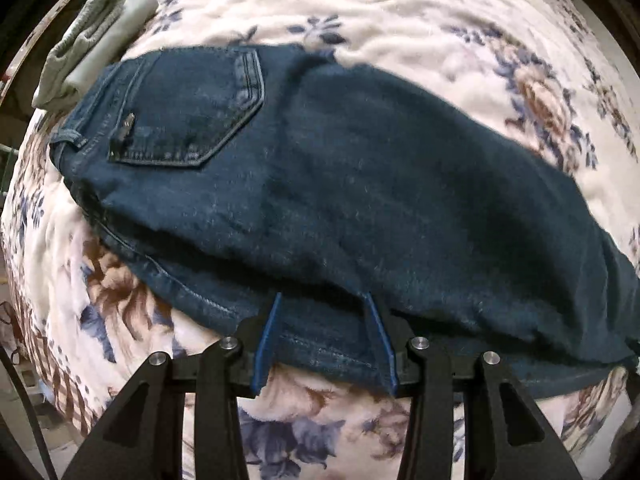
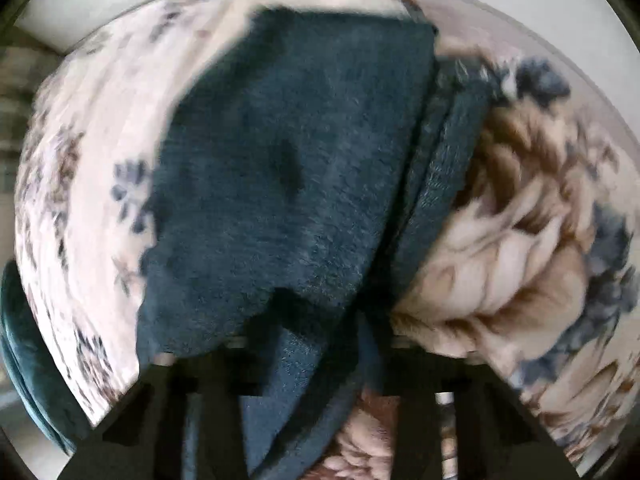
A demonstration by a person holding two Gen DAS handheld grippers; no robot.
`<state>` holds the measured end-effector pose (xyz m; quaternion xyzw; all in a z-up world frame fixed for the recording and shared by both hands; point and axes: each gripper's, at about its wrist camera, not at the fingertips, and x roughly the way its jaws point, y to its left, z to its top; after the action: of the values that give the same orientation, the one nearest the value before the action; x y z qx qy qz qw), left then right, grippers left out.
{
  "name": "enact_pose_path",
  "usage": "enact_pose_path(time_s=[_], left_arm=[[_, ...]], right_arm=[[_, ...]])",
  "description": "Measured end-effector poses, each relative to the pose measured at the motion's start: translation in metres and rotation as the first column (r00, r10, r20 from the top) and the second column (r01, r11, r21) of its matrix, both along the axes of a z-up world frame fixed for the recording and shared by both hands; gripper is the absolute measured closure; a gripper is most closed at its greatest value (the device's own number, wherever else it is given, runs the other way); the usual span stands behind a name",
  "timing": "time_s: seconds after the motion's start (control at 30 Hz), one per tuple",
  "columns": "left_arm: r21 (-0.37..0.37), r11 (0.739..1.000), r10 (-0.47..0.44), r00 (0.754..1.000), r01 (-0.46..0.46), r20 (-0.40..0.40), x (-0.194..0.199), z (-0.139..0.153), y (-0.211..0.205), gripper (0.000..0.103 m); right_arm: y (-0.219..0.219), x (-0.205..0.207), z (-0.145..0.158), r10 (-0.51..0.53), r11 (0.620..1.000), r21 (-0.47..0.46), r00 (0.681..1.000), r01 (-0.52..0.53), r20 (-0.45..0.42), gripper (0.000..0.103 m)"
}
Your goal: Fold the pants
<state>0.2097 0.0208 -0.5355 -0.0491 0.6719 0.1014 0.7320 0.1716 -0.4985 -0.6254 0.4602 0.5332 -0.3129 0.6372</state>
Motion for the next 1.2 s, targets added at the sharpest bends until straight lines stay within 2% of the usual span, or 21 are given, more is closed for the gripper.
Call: enact_pose_path(time_s=[0.07,0.1,0.13,0.17,0.23,0.3,0.33,0.37,0.4,0.43,0.47,0.57,0.63,0.7,0.83,0.9,0.97,1.03,1.1,1.17,1.2], left_arm=[[0.013,1.0,0.012,1.0,-0.012,-0.005,-0.006,0.002,0.006,0.063],[0.01,1.0,0.018,1.0,-0.018,-0.01,-0.009,0.002,0.011,0.063],[0.004,1.0,0.028,0.999,-0.028,-0.018,-0.015,0.0,0.018,0.063],[-0.002,0.999,0.04,0.999,-0.04,-0.027,-0.019,0.002,0.024,0.063],[-0.048,0.996,0.079,0.996,-0.081,-0.035,-0.029,0.007,0.042,0.063],[-0.088,0.987,0.134,0.99,-0.137,-0.04,-0.035,0.015,0.064,0.063],[-0.125,0.977,0.171,0.984,-0.174,-0.041,-0.037,0.018,0.079,0.063],[-0.159,0.963,0.212,0.976,-0.218,-0.049,-0.037,0.021,0.096,0.063],[-0.199,0.941,0.269,0.961,-0.275,-0.059,-0.038,0.023,0.116,0.063],[-0.241,0.914,0.321,0.945,-0.326,-0.061,-0.039,0.025,0.137,0.063],[-0.291,0.876,0.383,0.921,-0.385,-0.064,-0.038,0.027,0.162,0.063],[-0.354,0.804,0.496,0.867,-0.478,-0.047,-0.034,0.027,0.222,0.063],[-0.364,0.789,0.517,0.855,-0.495,-0.041,-0.03,0.027,0.241,0.063],[-0.381,0.779,0.523,0.851,-0.497,-0.041,-0.019,0.02,0.263,0.063],[-0.432,0.737,0.545,0.835,-0.52,-0.077,0.0,-0.003,0.291,0.057],[-0.432,0.739,0.532,0.841,-0.517,-0.096,0.007,-0.013,0.289,0.057],[-0.436,0.743,0.536,0.842,-0.508,-0.066,0.017,-0.013,0.295,0.059],[-0.396,0.786,0.521,0.853,-0.474,0.014,0.026,-0.004,0.292,0.08],[-0.369,0.827,0.487,0.868,-0.425,0.091,0.029,0.01,0.289,0.089],[-0.322,0.869,0.441,0.884,-0.376,0.156,0.029,0.024,0.282,0.092],[-0.317,0.874,0.433,0.886,-0.369,0.166,0.03,0.026,0.282,0.093]], right_arm=[[0.002,-0.001,0.016,0.058,0.994,-0.096,0.998,-0.06,-0.027,0.087],[0.0,-0.002,0.018,0.074,0.984,-0.157,0.993,-0.087,-0.086,0.094],[-0.005,-0.001,0.016,0.09,0.972,-0.203,0.983,-0.122,-0.159,0.094],[-0.009,-0.002,0.009,0.112,0.971,-0.183,0.972,-0.151,-0.208,0.094],[-0.007,-0.009,0.006,0.131,0.985,-0.084,0.974,-0.149,-0.182,0.092],[0.014,-0.017,0.023,0.171,0.984,-0.032,0.983,-0.174,-0.07,0.091],[0.037,-0.016,0.034,0.217,0.976,-0.002,0.976,-0.217,-0.013,0.08],[0.054,-0.015,0.039,0.239,0.971,0.019,0.971,-0.239,0.019,0.071],[0.076,-0.015,0.044,0.263,0.962,0.054,0.963,-0.266,0.068,0.051],[0.105,-0.011,0.046,0.286,0.949,0.098,0.95,-0.299,0.128,0.036],[0.13,-0.008,0.045,0.295,0.939,0.129,0.94,-0.318,0.17,0.034],[0.2,0.007,0.026,0.304,0.904,0.225,0.915,-0.365,0.264,0.034],[0.232,0.004,0.004,0.271,0.893,0.29,0.925,-0.345,0.266,0.034],[0.261,0.011,-0.019,0.191,0.878,0.386,0.947,-0.282,0.258,0.034],[0.297,0.019,-0.034,0.161,0.89,0.385,0.958,-0.244,0.235,0.034],[0.302,0.02,-0.032,0.163,0.901,0.362,0.96,-0.238,0.226,0.034],[0.31,0.023,-0.033,0.15,0.903,0.365,0.962,-0.228,0.229,0.034],[0.309,0.025,-0.034,0.122,0.906,0.371,0.965,-0.204,0.232,0.034],[0.305,0.025,-0.036,0.086,0.909,0.375,0.963,-0.18,0.255,0.035],[0.302,0.024,-0.037,0.057,0.925,0.343,0.953,-0.163,0.298,0.05],[0.303,0.025,-0.039,0.076,0.934,0.316,0.958,-0.165,0.277,0.076]])
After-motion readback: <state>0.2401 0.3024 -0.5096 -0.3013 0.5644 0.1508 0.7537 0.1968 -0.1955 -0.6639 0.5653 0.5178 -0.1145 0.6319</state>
